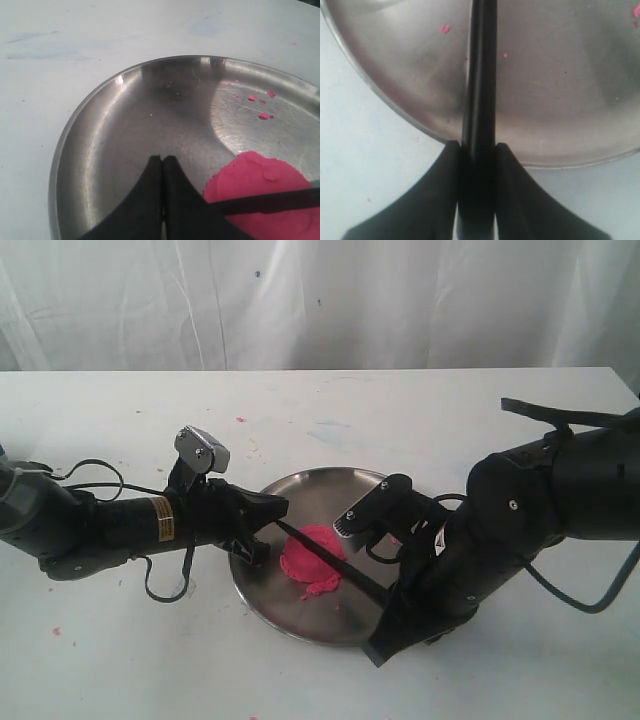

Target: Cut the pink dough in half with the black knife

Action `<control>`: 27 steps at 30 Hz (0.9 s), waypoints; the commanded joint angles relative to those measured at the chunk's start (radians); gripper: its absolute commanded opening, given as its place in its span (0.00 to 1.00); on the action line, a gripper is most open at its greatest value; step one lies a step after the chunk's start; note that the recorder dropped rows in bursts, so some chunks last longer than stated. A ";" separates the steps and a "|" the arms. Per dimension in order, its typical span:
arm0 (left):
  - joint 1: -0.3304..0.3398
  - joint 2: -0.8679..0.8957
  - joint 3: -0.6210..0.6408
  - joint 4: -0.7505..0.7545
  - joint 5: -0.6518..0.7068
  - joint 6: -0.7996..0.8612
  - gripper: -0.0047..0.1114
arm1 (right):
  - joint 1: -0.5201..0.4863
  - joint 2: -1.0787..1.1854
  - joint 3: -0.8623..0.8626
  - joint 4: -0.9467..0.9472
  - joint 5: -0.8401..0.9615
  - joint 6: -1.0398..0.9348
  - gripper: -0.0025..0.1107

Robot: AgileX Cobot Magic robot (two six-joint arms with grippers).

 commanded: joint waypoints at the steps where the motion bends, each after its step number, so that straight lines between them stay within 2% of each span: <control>1: -0.002 0.013 0.008 0.038 0.070 -0.012 0.04 | 0.000 0.004 0.003 0.004 -0.015 -0.012 0.02; 27: -0.002 0.013 0.008 0.038 0.077 -0.012 0.04 | 0.000 0.004 0.003 0.007 -0.022 -0.012 0.02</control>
